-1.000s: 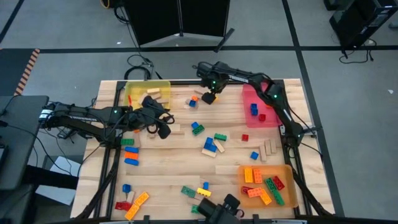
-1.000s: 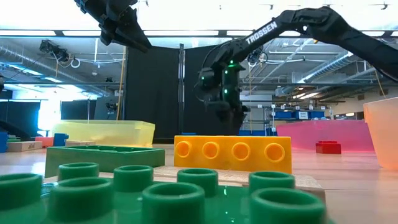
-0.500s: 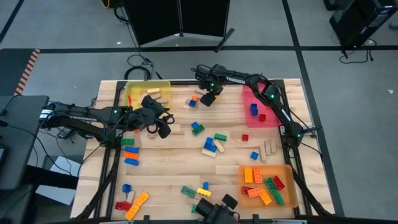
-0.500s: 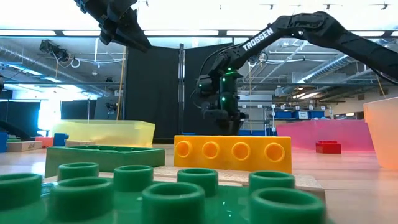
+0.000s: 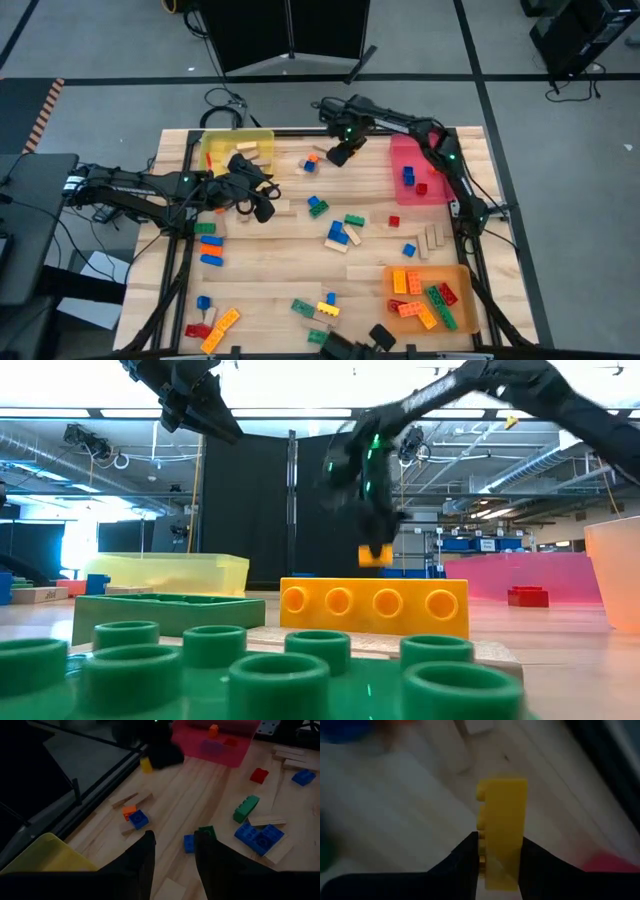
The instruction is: Sort blocks by size
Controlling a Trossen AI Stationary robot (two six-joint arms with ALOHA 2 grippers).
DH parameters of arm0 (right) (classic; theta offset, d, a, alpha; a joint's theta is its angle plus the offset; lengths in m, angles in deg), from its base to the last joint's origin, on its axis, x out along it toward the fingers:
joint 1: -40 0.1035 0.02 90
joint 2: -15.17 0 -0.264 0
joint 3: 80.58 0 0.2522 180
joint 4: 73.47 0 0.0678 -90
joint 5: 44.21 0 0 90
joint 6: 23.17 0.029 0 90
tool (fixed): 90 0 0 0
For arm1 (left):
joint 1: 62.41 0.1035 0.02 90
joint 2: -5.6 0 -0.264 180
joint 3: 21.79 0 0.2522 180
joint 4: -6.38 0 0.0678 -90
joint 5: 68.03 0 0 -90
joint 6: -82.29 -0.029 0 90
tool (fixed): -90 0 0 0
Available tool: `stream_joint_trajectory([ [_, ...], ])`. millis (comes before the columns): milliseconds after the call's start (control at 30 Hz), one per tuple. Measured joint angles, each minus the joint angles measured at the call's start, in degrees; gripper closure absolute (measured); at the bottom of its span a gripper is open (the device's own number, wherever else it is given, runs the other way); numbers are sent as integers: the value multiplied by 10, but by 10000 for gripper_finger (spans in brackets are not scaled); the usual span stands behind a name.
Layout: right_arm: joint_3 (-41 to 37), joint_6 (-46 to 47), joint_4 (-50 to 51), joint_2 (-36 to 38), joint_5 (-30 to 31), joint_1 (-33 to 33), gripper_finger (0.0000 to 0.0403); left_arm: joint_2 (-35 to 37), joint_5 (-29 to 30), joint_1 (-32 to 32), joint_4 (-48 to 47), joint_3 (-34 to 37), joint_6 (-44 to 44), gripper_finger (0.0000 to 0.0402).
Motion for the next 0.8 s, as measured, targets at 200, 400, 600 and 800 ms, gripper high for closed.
stream_joint_trajectory([
  [200, 0, 90, 50, 128, 20, 57, 297, 0, -3, 0, 0, 0, 0, 261],
  [400, 1, 216, 109, 253, 66, 165, 297, 0, -13, 0, 0, 0, 0, 261],
  [600, 0, 415, 150, 333, 122, 313, 297, 0, -24, 0, 0, 0, 0, 261],
  [800, -55, 607, 151, 372, 150, 461, 297, 0, -29, 0, -1, 0, 0, 261],
])
